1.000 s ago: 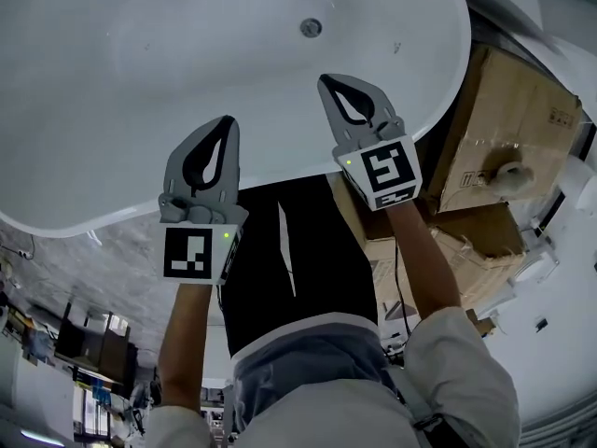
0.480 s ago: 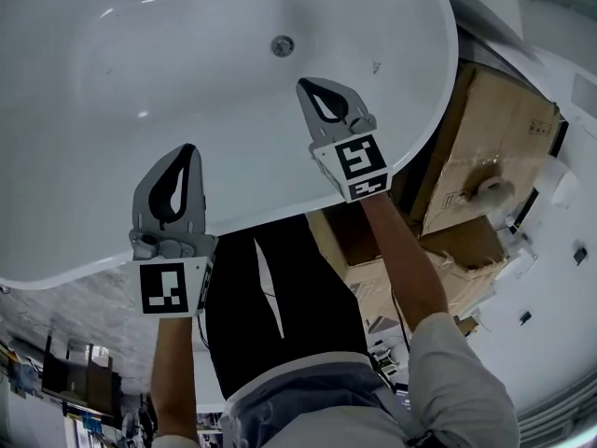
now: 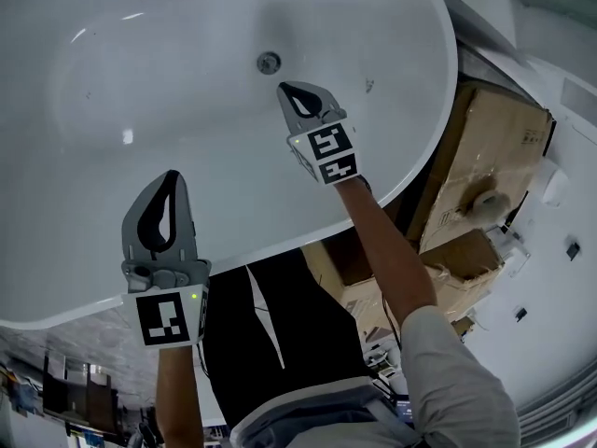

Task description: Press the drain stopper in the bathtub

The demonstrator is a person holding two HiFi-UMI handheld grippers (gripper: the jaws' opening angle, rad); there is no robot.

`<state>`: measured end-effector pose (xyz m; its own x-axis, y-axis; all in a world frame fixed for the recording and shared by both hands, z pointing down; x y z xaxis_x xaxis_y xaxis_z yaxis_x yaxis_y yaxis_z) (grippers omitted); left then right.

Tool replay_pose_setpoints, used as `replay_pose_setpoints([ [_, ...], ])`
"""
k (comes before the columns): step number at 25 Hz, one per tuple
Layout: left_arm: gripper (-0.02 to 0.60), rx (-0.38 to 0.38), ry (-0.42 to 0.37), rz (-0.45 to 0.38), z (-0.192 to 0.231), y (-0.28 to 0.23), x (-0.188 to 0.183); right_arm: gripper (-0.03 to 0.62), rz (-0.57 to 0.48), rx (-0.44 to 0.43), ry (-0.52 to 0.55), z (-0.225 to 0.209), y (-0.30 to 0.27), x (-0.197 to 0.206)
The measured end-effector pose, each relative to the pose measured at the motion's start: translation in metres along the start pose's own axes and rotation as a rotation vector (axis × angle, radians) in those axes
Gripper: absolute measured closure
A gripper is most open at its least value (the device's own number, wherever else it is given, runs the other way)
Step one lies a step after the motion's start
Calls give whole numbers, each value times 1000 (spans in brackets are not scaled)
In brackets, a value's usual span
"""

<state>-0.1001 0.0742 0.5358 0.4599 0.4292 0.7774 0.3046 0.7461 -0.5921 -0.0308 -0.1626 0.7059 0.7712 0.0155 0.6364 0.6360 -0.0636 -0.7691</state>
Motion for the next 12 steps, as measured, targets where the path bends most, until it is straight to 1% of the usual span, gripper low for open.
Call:
replay_pose_setpoints([
  [4, 581, 3, -3, 37, 5, -12, 8, 606, 44, 9, -6, -10, -33, 20],
  [8, 581, 1, -4, 40, 11, -28, 15, 606, 106, 17, -23, -16, -69, 43],
  [12, 581, 3, 9, 42, 10, -41, 19, 606, 139, 27, -43, -22, -92, 58],
])
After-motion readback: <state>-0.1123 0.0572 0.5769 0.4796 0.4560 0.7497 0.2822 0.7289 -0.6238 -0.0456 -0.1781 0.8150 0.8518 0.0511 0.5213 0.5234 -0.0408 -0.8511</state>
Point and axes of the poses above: the fingertips, and each gripper's own axes: y backward along the fingers, z to its left, x out of its underside, the point moved 8 cm from there along y, backward along the fingers, and after that the axes turned 4 degrees about x, right-handed, at the moved point
